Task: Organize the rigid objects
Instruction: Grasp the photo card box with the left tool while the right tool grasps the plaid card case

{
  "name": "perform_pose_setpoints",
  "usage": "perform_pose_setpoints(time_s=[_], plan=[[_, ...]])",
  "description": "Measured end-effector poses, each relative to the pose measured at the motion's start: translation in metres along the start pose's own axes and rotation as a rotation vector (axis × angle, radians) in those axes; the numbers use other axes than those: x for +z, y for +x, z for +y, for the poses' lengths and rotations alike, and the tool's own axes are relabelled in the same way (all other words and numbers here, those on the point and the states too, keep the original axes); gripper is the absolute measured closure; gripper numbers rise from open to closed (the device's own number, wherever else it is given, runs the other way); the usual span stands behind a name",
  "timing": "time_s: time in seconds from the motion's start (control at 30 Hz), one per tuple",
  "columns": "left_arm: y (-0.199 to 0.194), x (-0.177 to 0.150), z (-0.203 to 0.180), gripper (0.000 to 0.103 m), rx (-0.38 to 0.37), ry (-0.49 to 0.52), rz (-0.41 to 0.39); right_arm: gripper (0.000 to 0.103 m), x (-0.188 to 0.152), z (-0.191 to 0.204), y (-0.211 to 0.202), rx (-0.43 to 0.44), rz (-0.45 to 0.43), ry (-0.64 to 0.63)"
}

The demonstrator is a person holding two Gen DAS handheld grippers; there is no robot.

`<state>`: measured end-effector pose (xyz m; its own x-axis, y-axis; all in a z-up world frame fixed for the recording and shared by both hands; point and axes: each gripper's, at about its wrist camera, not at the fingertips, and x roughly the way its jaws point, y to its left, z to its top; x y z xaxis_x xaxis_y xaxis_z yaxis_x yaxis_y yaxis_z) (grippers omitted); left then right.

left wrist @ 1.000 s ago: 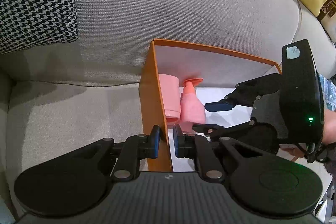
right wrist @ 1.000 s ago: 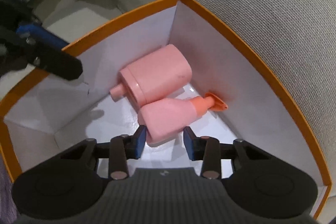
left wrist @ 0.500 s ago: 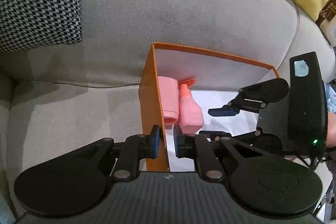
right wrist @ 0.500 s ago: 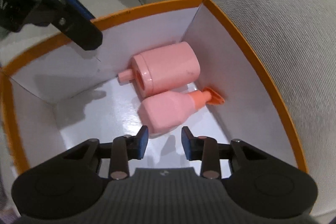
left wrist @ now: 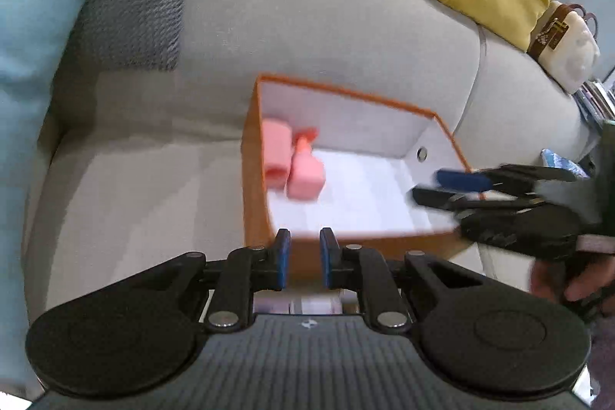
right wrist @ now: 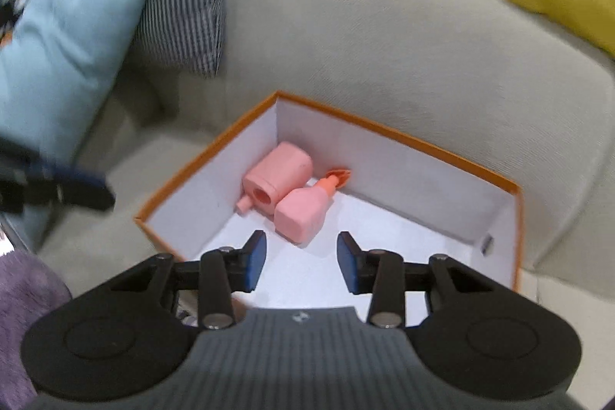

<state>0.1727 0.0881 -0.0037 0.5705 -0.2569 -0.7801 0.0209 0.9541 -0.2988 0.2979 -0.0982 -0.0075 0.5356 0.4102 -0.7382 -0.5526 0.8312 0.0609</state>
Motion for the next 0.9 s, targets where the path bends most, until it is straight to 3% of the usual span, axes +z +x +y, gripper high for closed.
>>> perform_pose_setpoints(time_s=[0.2,0.33,0.47,0.63,0.8,0.9], plan=[[-0.001,-0.054,0.015,0.086,-0.005,-0.124,0.018,0.059,-0.052,0.022,-0.041,-0.012,-0.046,0.136],[0.016,-0.08,0.021,0.086,0.039,-0.132,0.044,0.06,-0.089,0.045,-0.034,0.033,0.016,0.247],[0.035,-0.096,0.029,0.071,0.075,-0.151,0.054,0.06,-0.12,0.068,-0.005,0.049,0.132,0.305],[0.052,-0.102,0.041,0.055,0.114,-0.173,0.069,0.06,-0.129,0.081,0.024,0.065,0.221,0.297],[0.073,-0.1,0.056,0.051,0.08,-0.251,0.117,0.06,-0.129,0.077,0.043,0.062,0.283,0.352],[0.08,-0.101,0.065,0.043,0.048,-0.303,0.136,0.059,-0.129,0.071,0.053,0.057,0.309,0.385]])
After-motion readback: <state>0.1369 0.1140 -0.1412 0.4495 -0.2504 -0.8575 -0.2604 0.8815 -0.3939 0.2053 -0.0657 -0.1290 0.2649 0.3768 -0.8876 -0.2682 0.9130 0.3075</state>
